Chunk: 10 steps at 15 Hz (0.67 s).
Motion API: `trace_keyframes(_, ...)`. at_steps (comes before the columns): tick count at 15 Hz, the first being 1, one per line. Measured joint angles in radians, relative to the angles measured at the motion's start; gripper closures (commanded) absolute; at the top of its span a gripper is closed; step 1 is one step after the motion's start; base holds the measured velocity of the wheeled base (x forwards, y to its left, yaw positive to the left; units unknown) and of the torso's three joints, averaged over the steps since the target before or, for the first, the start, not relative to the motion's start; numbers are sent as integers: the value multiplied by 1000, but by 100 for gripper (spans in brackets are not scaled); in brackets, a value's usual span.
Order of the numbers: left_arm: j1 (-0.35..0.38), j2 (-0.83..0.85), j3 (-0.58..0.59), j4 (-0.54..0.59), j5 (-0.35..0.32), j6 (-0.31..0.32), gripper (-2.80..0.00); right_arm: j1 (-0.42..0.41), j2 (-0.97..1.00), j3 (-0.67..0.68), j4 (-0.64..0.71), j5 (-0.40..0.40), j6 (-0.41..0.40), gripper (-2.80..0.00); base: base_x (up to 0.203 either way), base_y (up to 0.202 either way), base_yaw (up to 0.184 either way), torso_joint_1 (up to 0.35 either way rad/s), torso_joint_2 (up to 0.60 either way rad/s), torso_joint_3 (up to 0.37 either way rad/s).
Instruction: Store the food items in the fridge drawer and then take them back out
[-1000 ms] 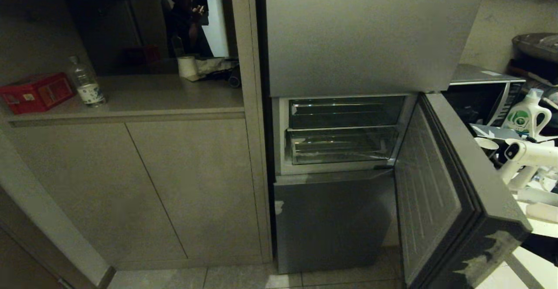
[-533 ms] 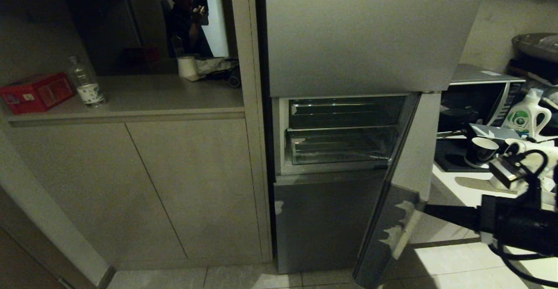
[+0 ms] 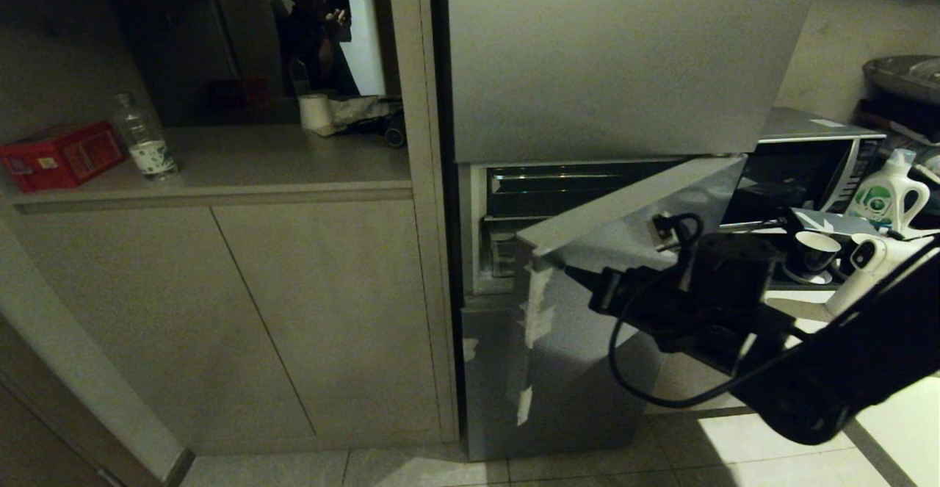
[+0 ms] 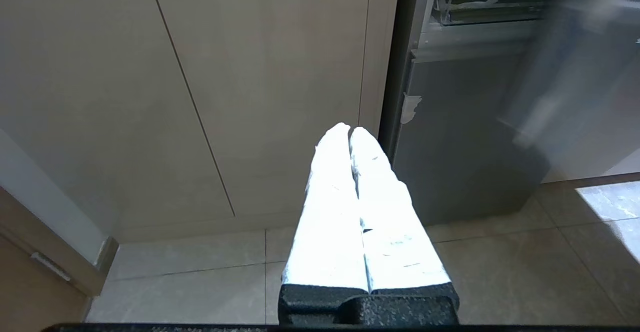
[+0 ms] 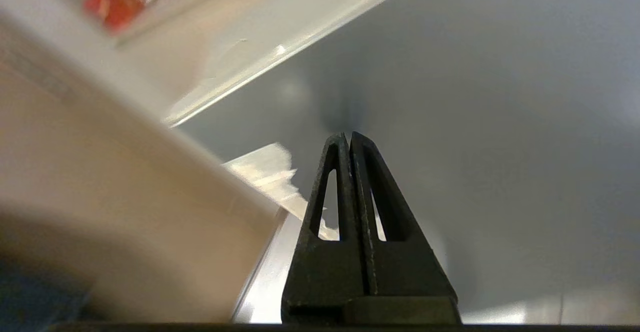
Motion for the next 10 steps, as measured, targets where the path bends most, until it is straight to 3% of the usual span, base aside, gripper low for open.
trace_keyframes(4, 0, 0, 0, 0, 0, 0, 0, 98, 244, -301, -81, -255, -124, 0, 0, 0, 0, 0, 0, 0)
trace_keyframes(10, 0, 0, 0, 0, 0, 0, 0, 141, 521, -711, -93, -446, -282, 0, 0, 0, 0, 0, 0, 0)
